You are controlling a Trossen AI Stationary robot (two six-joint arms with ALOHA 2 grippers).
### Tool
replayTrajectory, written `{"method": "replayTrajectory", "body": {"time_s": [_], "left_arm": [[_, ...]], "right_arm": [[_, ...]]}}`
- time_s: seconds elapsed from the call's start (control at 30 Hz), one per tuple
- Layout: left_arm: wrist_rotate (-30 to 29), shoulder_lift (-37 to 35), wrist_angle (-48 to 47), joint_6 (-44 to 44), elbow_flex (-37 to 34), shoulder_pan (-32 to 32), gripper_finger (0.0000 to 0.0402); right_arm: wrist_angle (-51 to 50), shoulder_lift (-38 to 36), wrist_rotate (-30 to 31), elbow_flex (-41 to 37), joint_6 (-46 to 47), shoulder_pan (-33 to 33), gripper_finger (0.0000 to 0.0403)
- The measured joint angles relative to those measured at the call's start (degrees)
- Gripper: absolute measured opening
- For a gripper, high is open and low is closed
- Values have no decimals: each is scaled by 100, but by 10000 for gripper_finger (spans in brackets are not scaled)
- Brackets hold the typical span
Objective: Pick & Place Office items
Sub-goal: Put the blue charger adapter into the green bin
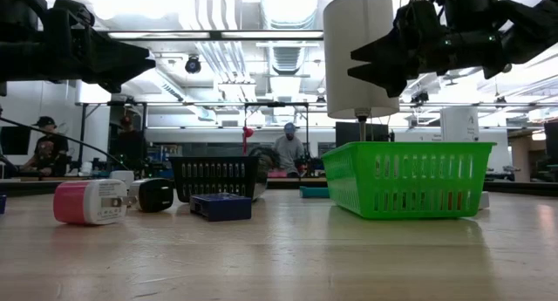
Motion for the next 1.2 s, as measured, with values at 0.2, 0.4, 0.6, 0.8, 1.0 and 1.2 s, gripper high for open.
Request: {"method": "replayTrajectory", "body": {"time_s": [0.2, 0.4, 0.6, 0.8, 1.0, 1.2], "left_arm": [[0, 0, 1, 0, 1, 1, 225], [-1, 0, 1, 0, 0, 1, 225], [-1, 0, -1, 0, 1, 1, 225], [-31, 0, 1, 67, 1, 4, 225], [-675, 86, -2, -454, 1, 4, 225], [-791, 528, 49, -488, 216, 4, 225]], "right_arm": [[-1, 1, 7, 0, 0, 0, 249], [0, 2, 13, 0, 0, 0, 247], [0, 2, 13, 0, 0, 0, 253], [0, 2, 11, 0, -2, 0, 249], [-2, 2, 11, 0, -2, 0, 244], [0, 2, 8, -2, -2, 0, 251]]}}
